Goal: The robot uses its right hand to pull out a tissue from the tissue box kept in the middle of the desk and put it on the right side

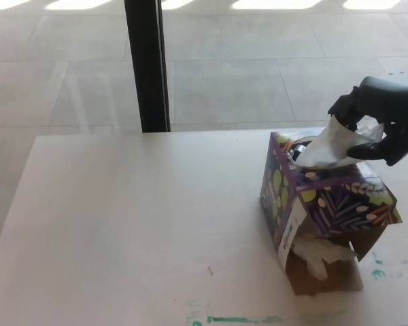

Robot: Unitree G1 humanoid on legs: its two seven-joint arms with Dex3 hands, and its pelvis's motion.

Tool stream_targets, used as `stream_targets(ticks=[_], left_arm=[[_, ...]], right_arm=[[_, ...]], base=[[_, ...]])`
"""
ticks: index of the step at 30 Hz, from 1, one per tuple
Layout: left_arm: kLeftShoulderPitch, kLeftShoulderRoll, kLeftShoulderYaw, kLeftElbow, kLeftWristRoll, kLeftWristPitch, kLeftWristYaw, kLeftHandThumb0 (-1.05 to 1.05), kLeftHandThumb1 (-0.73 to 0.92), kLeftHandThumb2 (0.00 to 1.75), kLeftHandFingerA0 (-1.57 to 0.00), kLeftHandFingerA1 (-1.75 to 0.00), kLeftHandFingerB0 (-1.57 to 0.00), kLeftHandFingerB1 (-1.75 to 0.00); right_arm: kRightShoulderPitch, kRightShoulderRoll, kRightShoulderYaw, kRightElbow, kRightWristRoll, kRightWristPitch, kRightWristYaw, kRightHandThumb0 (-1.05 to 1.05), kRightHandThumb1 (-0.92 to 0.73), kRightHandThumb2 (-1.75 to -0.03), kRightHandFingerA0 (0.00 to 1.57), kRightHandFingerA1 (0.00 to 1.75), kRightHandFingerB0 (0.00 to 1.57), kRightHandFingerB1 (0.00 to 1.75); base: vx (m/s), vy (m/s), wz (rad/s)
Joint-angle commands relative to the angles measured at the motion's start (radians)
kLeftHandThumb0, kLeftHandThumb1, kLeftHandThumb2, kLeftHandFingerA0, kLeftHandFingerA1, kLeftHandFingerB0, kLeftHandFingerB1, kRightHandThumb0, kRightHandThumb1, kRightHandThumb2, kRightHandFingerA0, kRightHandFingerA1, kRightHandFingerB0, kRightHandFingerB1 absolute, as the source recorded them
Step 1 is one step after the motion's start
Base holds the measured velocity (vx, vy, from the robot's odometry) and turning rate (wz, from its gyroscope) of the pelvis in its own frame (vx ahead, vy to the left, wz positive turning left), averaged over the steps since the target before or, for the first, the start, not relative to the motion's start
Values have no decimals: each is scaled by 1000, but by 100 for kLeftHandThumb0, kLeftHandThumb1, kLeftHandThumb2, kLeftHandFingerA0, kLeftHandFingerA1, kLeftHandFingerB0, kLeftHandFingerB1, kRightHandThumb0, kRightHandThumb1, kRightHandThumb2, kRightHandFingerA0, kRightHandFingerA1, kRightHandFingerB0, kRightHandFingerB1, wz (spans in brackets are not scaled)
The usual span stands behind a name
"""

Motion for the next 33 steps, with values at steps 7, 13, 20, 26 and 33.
stream_targets(ticks=[7,13,20,26,33], left_arm=[[39,8,17,3,-23,-76,35,-105,92,90,-85,-136,-43,-146],[44,4,20,7,-26,-73,34,-105,92,90,-84,-136,-44,-145],[53,5,11,7,-16,-78,40,-105,92,92,-84,-135,-42,-145],[62,1,18,6,-23,-79,37,-105,91,90,-81,-137,-45,-147],[67,4,22,10,-27,-79,30,-105,91,90,-81,-137,-44,-147]], right_arm=[[196,32,-52,45,-359,-214,-993,-25,-41,-92,98,175,78,142],[213,50,-65,57,-355,-194,-1054,-22,-32,-107,95,175,74,157],[224,47,-86,56,-343,-166,-1061,-18,-43,-94,80,175,71,158],[207,42,-127,93,-300,-188,-1084,-24,-39,-119,90,175,70,163],[171,39,-167,99,-269,-205,-1080,-30,-42,-118,91,174,80,151]], base=[[0,0,0],[0,0,0],[0,0,0],[0,0,0],[0,0,0]])
